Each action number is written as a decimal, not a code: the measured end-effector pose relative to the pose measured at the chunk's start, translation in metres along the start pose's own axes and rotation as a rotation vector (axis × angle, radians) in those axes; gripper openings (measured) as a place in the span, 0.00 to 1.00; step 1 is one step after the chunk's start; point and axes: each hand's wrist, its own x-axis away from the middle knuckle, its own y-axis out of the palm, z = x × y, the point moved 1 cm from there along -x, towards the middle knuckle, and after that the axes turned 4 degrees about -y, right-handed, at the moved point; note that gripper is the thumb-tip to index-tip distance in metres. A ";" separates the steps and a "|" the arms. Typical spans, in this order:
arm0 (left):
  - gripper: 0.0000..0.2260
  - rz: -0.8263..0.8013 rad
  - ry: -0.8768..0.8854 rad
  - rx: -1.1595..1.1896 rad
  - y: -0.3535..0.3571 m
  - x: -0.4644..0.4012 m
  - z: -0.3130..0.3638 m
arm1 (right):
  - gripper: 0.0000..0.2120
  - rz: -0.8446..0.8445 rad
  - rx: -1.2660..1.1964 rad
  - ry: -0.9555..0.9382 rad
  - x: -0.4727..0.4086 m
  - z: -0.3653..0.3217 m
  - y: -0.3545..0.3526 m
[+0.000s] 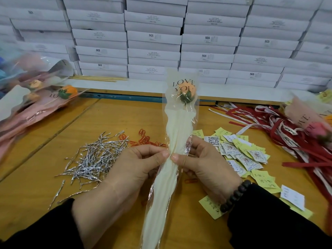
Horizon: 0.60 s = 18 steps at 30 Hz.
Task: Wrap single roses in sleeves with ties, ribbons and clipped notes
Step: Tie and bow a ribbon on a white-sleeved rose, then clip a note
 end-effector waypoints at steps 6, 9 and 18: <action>0.11 0.009 -0.006 0.009 0.001 0.002 0.000 | 0.13 -0.006 -0.006 0.008 0.001 0.000 0.001; 0.13 -0.016 -0.005 0.014 0.000 0.001 0.000 | 0.12 -0.029 -0.022 -0.007 0.001 0.000 0.002; 0.11 -0.119 -0.056 -0.007 -0.004 -0.004 -0.002 | 0.11 -0.057 0.056 -0.028 0.001 0.000 0.001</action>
